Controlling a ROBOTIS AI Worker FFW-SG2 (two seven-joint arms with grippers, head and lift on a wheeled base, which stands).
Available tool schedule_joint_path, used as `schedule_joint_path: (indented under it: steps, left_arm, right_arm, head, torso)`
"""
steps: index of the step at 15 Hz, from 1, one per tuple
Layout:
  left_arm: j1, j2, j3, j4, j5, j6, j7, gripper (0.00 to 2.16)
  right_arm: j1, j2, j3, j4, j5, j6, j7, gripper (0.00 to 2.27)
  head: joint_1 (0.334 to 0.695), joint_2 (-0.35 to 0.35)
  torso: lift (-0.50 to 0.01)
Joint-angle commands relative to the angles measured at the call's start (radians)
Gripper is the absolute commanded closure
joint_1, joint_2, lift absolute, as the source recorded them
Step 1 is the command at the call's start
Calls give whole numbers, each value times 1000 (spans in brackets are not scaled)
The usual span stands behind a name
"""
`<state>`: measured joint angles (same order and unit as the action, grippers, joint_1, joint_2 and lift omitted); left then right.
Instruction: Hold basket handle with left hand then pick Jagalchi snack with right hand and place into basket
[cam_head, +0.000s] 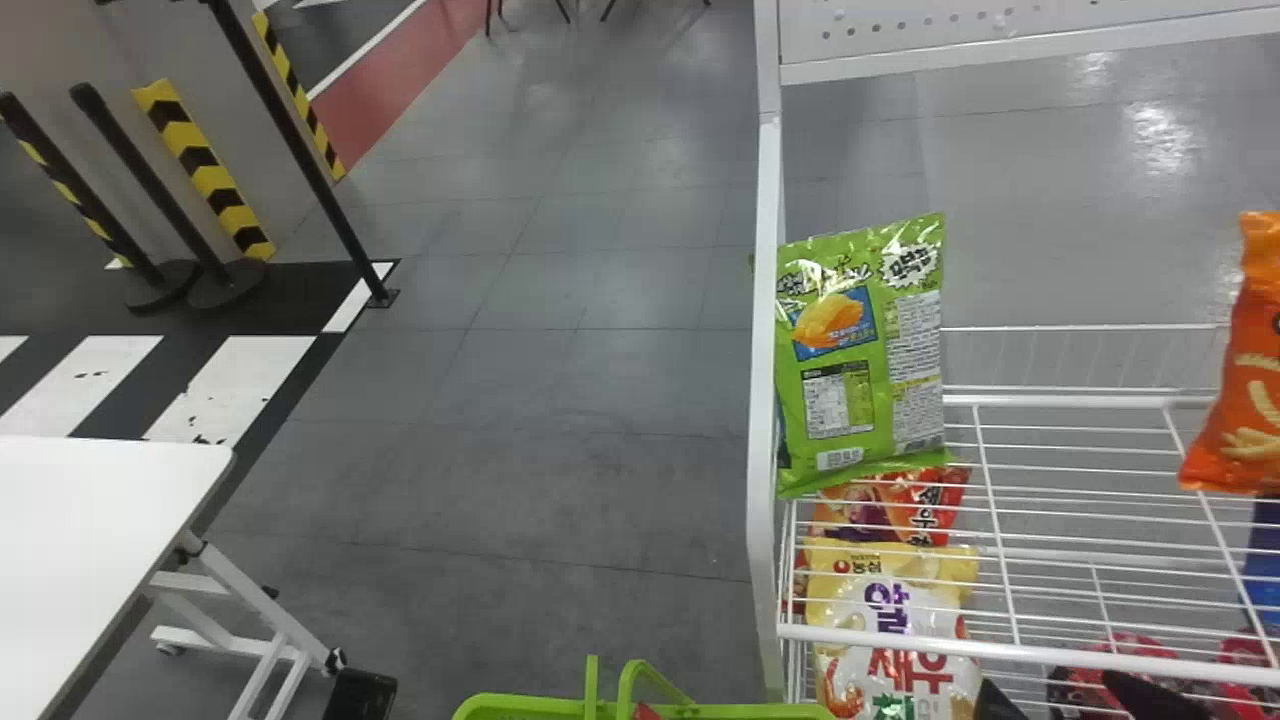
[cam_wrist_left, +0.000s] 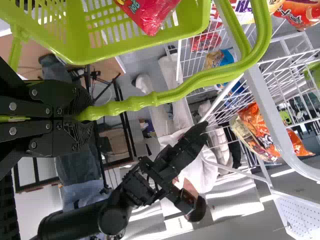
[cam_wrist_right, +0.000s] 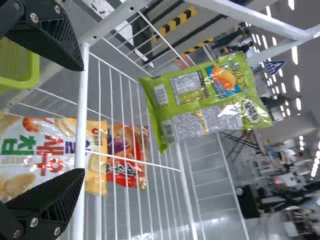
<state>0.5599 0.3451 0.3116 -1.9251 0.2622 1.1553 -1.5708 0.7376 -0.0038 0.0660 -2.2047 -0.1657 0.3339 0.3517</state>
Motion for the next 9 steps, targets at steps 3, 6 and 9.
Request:
schedule_joint_path:
  steps: [3, 6, 9]
  left_arm:
    - [0, -2, 0, 0, 0, -2, -10, 2142]
    - [0, 0, 0, 0, 0, 1, -10, 2142]
    - [0, -3, -2, 0, -1, 1, -10, 2142]
  right_arm:
    - [29, 5, -45, 117, 26, -279, -4, 90]
    - [43, 5, -74, 166, 26, -399, -4, 90]
    - [62, 5, -87, 206, 28, -522, -4, 90]
  head:
    - [695, 208]
    - [695, 151]
    - [695, 112]
  torso:
    - [-9]
    - [-9]
    - [-9]
